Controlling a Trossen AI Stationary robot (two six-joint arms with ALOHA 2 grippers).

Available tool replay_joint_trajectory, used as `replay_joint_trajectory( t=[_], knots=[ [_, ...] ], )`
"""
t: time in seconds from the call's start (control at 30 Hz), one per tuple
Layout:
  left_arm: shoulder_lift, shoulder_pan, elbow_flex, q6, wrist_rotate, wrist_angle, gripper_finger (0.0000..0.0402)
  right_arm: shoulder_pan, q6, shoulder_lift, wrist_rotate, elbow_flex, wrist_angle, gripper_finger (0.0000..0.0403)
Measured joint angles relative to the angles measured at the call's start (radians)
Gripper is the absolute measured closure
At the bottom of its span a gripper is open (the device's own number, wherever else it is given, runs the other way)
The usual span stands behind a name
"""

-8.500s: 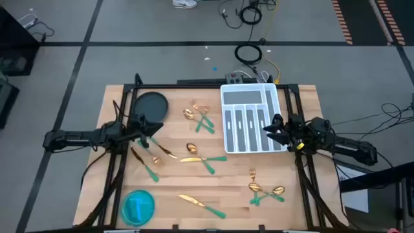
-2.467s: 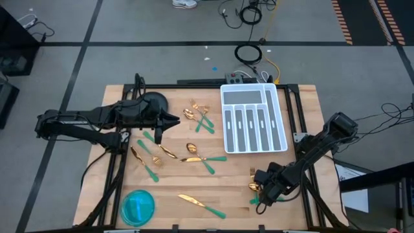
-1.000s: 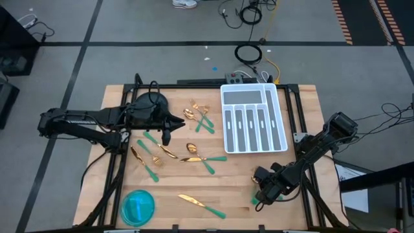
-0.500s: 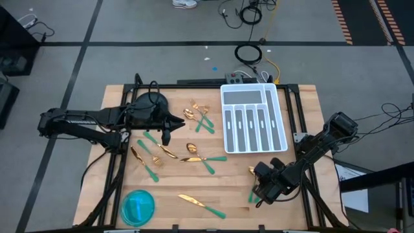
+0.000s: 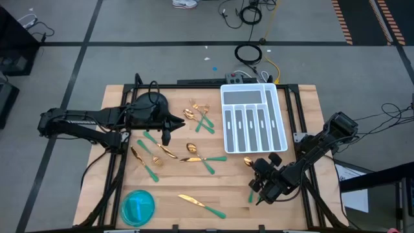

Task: Sort silverware
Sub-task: Put the green spoon into the white silverware organizer

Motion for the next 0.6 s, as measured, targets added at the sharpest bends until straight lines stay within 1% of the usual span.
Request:
replay_joint_trajectory(
  t=[0.1,0.2,0.27,0.43,0.6],
  knots=[
    [0.0,0.0,0.0,0.002,0.0,0.0,0.032,-0.003,0.016,0.0,0.017,0.0,0.0,0.0403],
    [0.0,0.0,0.0,0.02,0.0,0.0,0.032,-0.007,0.062,0.0,0.022,0.0,0.011,0.0403],
    [0.0,0.0,0.0,0.03,0.0,0.0,0.032,-0.007,0.089,-0.004,0.044,0.0,0.027,0.0403],
    [0.0,0.0,0.0,0.03,0.0,0.0,0.032,-0.008,0.155,-0.043,0.153,0.0,0.038,0.0403],
    [0.0,0.001,0.0,0.03,0.0,0.001,0.032,-0.017,0.201,-0.134,0.277,-0.001,0.028,0.0403]
  ],
)
